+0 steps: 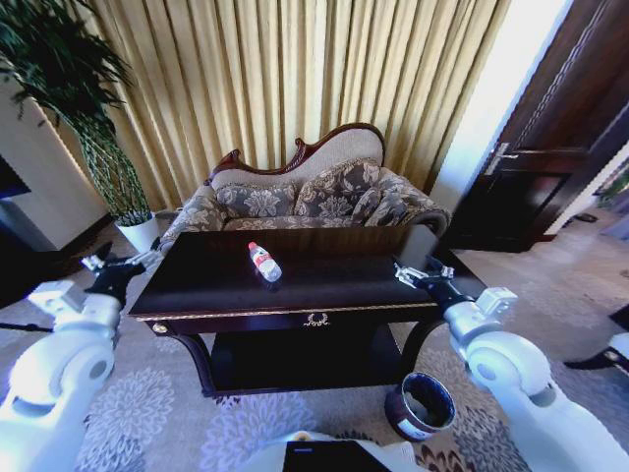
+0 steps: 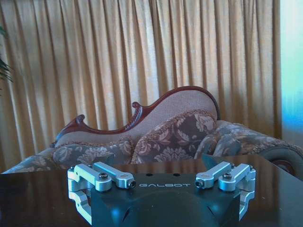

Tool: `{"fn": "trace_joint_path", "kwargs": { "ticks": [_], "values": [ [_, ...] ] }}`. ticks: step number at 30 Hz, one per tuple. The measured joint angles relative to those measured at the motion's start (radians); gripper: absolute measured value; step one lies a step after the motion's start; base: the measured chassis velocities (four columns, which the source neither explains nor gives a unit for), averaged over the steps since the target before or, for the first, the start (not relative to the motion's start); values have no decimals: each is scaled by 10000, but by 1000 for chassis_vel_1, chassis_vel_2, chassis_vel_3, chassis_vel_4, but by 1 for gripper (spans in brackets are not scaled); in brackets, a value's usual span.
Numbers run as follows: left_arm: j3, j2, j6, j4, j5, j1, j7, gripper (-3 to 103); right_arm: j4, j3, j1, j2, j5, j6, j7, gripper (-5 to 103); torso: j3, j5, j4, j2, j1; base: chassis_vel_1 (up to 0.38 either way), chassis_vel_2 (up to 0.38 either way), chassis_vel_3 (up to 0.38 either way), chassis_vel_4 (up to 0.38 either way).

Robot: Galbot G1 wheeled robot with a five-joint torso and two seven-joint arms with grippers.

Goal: Move to the front of the table and place the trash on the table into the trash bin.

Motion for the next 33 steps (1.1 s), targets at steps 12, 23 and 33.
{"fn": "trace_joint_path", "kwargs": {
  "ticks": [12,23,33],
  "values": [
    [4239,-522,94,2022,412,-3410,-608,100,-575,66,-94,-111,-3,26,208,100,1,-2,-1,-1,1,0,0,0,0],
    [7468,-1204,433,2805,277,-5506,-1946,100,-1027,-6,145,-158,-37,241,172,100,1,0,3,-1,1,0,0,0,0],
    [9484,-2573,1245,3456,-1147,-7368,-4687,100,-1595,-59,257,18,-150,412,80,100,0,3,-2,-1,1,0,0,0,0]
  ]
}}
